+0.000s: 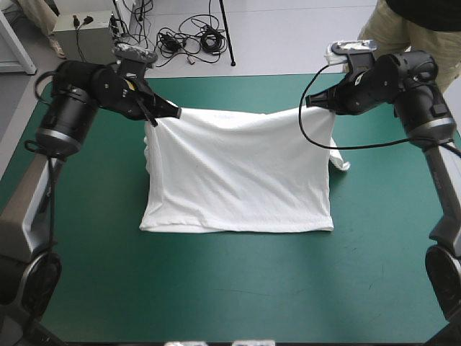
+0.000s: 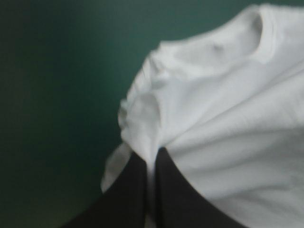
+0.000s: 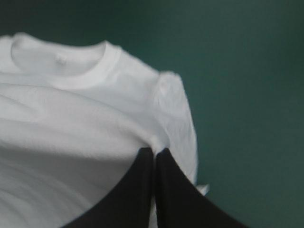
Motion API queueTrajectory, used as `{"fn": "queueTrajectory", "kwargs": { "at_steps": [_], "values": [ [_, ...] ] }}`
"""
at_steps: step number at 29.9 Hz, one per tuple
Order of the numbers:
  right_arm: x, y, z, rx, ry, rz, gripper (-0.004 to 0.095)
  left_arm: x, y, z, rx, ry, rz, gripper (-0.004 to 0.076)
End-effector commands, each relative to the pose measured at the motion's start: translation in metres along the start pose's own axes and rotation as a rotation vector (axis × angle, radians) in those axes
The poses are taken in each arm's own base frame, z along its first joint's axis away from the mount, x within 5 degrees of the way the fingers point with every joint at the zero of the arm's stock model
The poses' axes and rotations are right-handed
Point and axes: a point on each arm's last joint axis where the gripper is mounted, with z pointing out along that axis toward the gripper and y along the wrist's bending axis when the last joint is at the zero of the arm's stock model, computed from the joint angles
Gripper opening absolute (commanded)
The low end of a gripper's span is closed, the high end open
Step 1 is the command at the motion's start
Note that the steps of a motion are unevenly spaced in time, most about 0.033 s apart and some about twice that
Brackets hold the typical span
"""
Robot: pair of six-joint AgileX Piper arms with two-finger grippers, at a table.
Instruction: Fold the cloth
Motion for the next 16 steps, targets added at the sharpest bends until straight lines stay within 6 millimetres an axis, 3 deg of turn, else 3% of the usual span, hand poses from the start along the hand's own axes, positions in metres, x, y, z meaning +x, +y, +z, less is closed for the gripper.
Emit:
{"fn": "queueTrajectory", "kwargs": {
  "at_steps": [1, 5, 8, 12, 16],
  "values": [
    [-0.011, 0.006, -0.071, -0.009, -0.210, -0.027, -0.0017, -0.013, -0.003, -0.080, -0.013, -0.246, 0.009, -0.0009],
    [-0.013, 0.010, -0.114, -0.017, -0.321, -0.036, -0.0017, -0.015, -0.004, -0.126, -0.022, -0.370, 0.012, -0.0009],
    [-0.014, 0.012, -0.138, -0.021, -0.388, -0.044, -0.0017, -0.013, -0.005, -0.148, -0.025, -0.426, 0.014, -0.0009],
    [-0.015, 0.013, -0.154, -0.021, -0.438, -0.064, -0.0017, -0.011, -0.005, -0.157, -0.027, -0.451, 0.014, -0.0009],
    [-0.017, 0.013, -0.151, -0.021, -0.442, -0.064, -0.0017, -0.013, -0.005, -0.153, -0.027, -0.448, 0.014, -0.0009]
  ]
}}
